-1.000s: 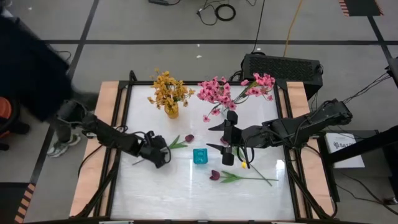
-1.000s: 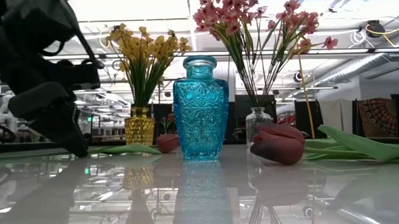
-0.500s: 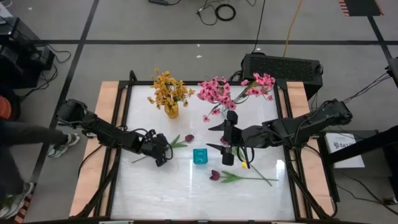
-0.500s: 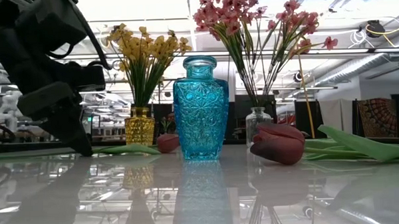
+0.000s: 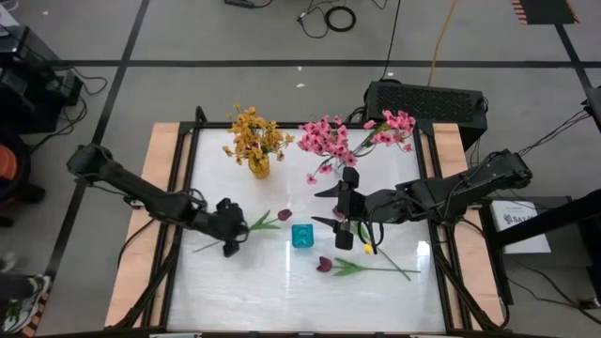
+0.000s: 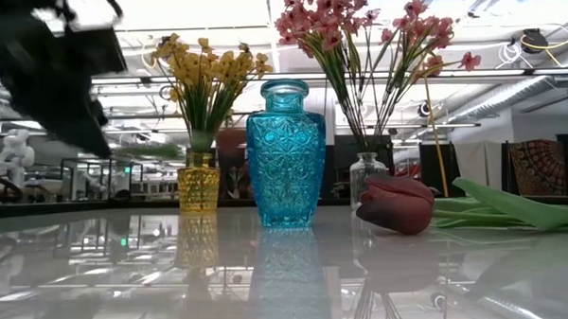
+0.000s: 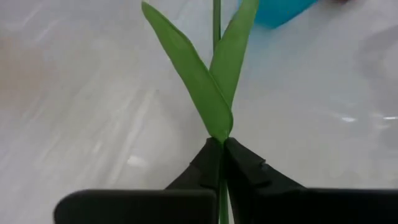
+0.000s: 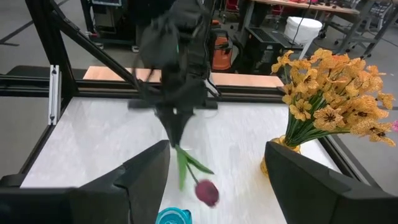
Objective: Sort flowers into vase by color
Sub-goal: Put the top left dark red flower into the blue vase
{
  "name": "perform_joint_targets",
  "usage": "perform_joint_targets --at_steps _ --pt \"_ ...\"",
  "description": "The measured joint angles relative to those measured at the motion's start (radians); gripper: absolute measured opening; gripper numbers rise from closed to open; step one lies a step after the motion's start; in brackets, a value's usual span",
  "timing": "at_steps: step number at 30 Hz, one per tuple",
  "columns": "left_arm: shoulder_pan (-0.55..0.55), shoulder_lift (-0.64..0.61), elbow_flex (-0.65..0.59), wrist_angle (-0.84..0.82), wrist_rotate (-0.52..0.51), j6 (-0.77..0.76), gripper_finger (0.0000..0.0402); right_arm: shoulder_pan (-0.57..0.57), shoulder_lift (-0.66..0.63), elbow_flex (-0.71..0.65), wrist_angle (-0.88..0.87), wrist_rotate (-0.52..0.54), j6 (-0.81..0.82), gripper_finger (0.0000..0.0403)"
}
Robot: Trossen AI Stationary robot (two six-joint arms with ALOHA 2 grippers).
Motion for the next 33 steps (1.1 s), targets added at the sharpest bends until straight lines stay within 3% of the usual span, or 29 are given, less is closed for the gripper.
perform_joint_targets --at_steps 7,11,14,22,25,33 --pt "-0.075 -0.293 0.023 -0.063 -0.066 0.085 0.0014 0.000 0.000 0.000 -0.002 0.000 0.005 0.0256" --pt "-0.103 -0.390 0.070 0.047 -0.121 0.267 0.0014 0.000 0.001 0.000 0.006 0.000 0.011 0.0256" --pt "-0.110 -0.419 0.091 0.229 -0.168 0.453 0.0014 0.000 0.005 0.000 0.028 0.001 0.033 0.0256" --pt "-0.109 -0.378 0.100 0.743 -0.205 0.867 0.0015 0.012 0.096 -0.040 0.209 -0.022 0.088 0.0256" --pt "-0.109 -0.329 0.100 0.891 -0.189 0.940 0.0015 0.013 0.146 -0.042 0.312 -0.029 0.072 0.0256" --pt "-0.109 -0.108 0.100 1.326 -0.017 1.049 0.0015 0.013 0.258 -0.040 0.678 -0.027 -0.033 0.0256"
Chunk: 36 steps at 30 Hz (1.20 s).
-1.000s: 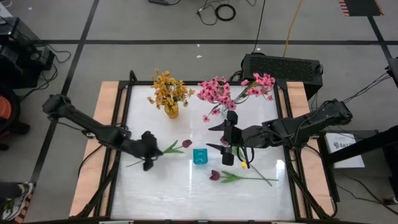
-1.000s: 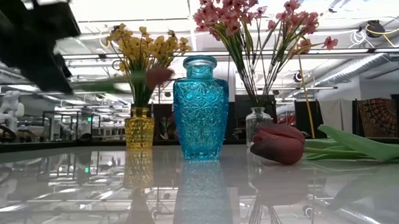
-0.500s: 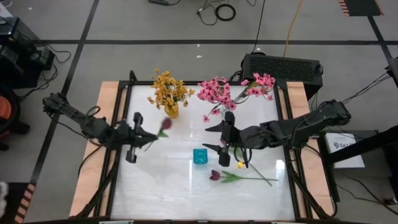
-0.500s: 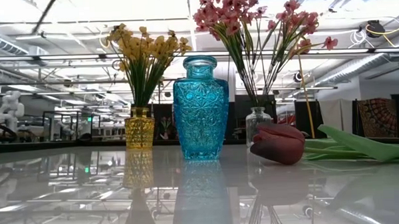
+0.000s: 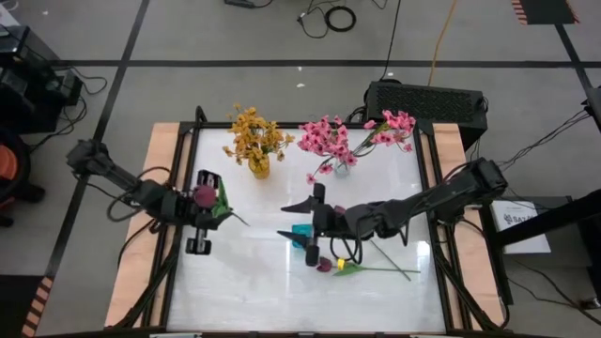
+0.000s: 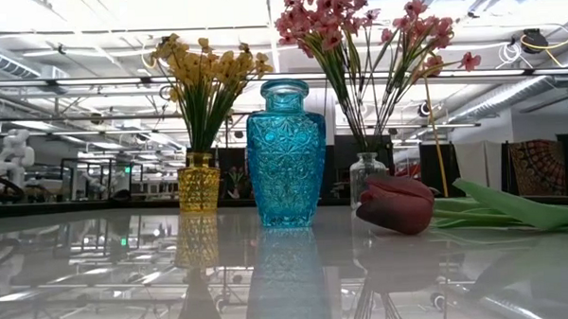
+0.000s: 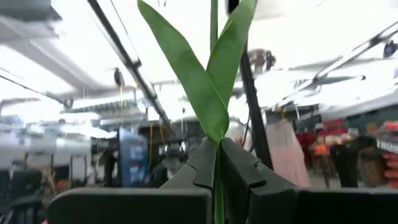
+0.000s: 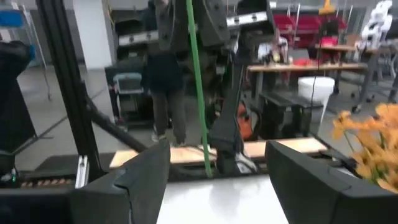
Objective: Sort flowers into vase by color
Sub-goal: Put the top left dark red flower into the blue vase
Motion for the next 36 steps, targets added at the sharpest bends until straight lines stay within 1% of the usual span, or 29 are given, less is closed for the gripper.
perform_joint_targets --at_steps 3,7,14,21,26,31,34,36 --pt "0.002 0.079 0.000 0.121 0.006 0.017 0.0015 0.000 0.028 0.007 0.040 -0.005 -0.017 0.0256" --pt "0.013 0.172 0.000 0.228 0.045 0.009 0.0015 0.000 0.047 0.006 0.035 -0.055 -0.023 0.0256" --pt "0.027 0.308 0.017 0.350 0.055 0.008 0.0015 -0.005 0.052 0.007 0.038 -0.082 -0.048 0.0256" --pt "0.031 0.387 0.074 0.331 0.057 0.009 0.0015 -0.021 0.052 0.007 0.029 -0.085 -0.065 0.0256" --pt "0.045 0.421 0.101 0.335 0.057 0.009 0.0015 -0.032 0.058 0.007 0.041 -0.183 -0.059 0.0256" --pt "0.063 0.429 0.106 0.335 0.057 0.008 0.0015 -0.040 0.069 0.007 0.041 -0.184 -0.058 0.0255" --pt "0.063 0.429 0.106 0.332 0.057 0.009 0.0015 -0.051 0.069 0.007 0.042 -0.183 -0.052 0.0241" --pt "0.063 0.429 0.106 0.331 0.057 0.009 0.0015 -0.056 0.069 0.007 0.041 -0.183 -0.046 0.0218"
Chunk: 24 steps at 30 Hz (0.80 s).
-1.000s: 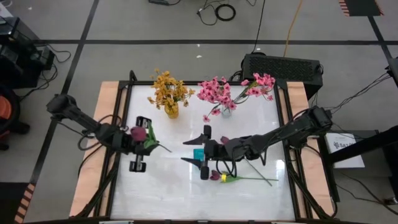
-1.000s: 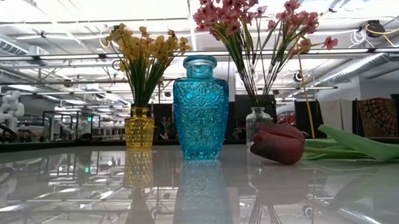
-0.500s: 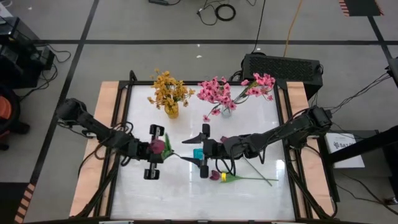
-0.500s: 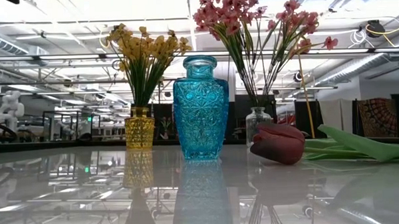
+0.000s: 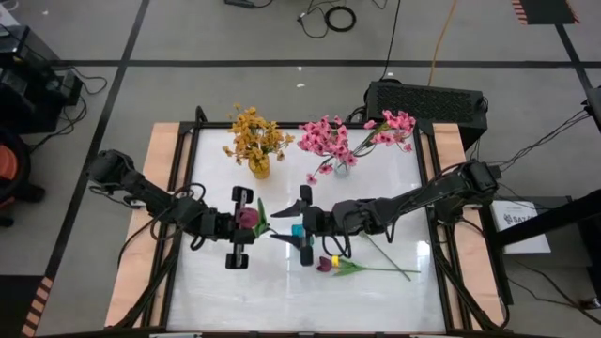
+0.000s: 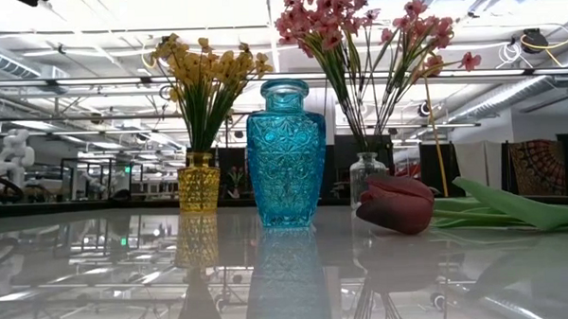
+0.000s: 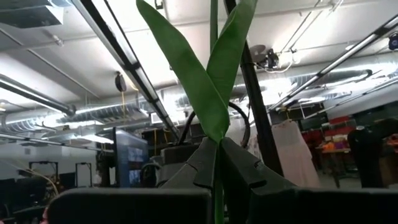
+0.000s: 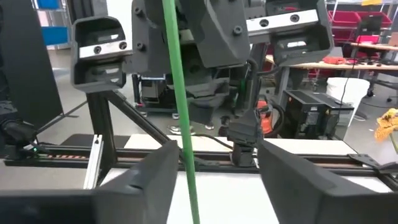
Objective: Sort flowers into vase by color
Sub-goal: Put the top left dark red flower into the blue vase
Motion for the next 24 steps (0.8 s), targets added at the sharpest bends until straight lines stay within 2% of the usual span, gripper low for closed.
perform_joint_targets --at_steps 3,7,10,16,24 --pt "-0.001 0.000 0.000 -0.009 0.000 0.007 0.0015 -0.005 0.000 0.000 -0.001 0.000 0.007 0.0164" --pt "-0.001 0.000 0.000 -0.019 -0.005 0.009 0.0015 -0.007 0.000 0.000 -0.009 -0.001 0.015 0.0070" --pt "-0.001 0.000 0.000 -0.020 -0.042 0.010 0.0017 -0.007 0.000 0.000 -0.016 -0.002 0.014 0.0013" --pt "-0.010 -0.016 0.000 -0.051 -0.169 0.041 0.0044 -0.008 -0.011 0.000 -0.066 0.000 0.023 0.0007" --pt "-0.043 -0.103 0.000 -0.256 -0.301 0.022 0.0113 -0.007 -0.088 0.000 -0.200 0.005 0.103 0.0002"
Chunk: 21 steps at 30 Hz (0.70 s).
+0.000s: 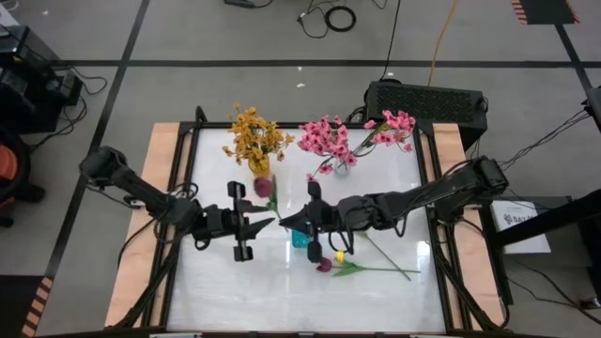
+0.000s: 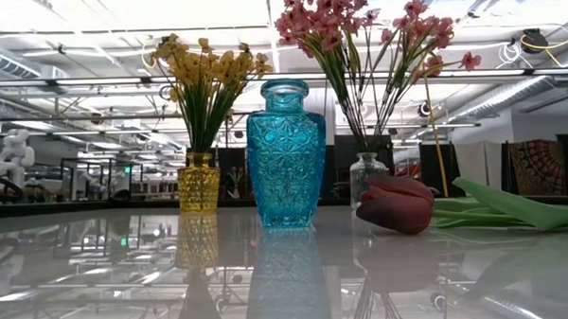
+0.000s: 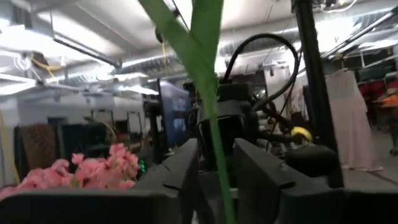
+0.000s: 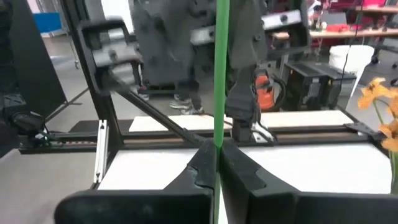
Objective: Sort flowers into vase by color
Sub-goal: Put the top left dark red flower into the blue vase
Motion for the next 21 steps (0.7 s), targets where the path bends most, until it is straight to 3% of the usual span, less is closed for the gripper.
perform_joint_targets --at_steps 8,12,21 --pt "0.053 -0.106 0.012 -0.224 0.011 -0.276 0.0184 -0.001 -0.012 0.000 -0.062 0.000 0.025 0.0001" --pt "0.114 -0.114 0.061 -0.372 0.119 -0.394 0.0218 -0.004 -0.012 0.000 -0.069 -0.001 0.025 0.0001" --pt "0.141 -0.106 0.154 -0.512 0.223 -0.416 0.0217 -0.004 -0.012 0.000 -0.078 -0.001 0.025 0.0000"
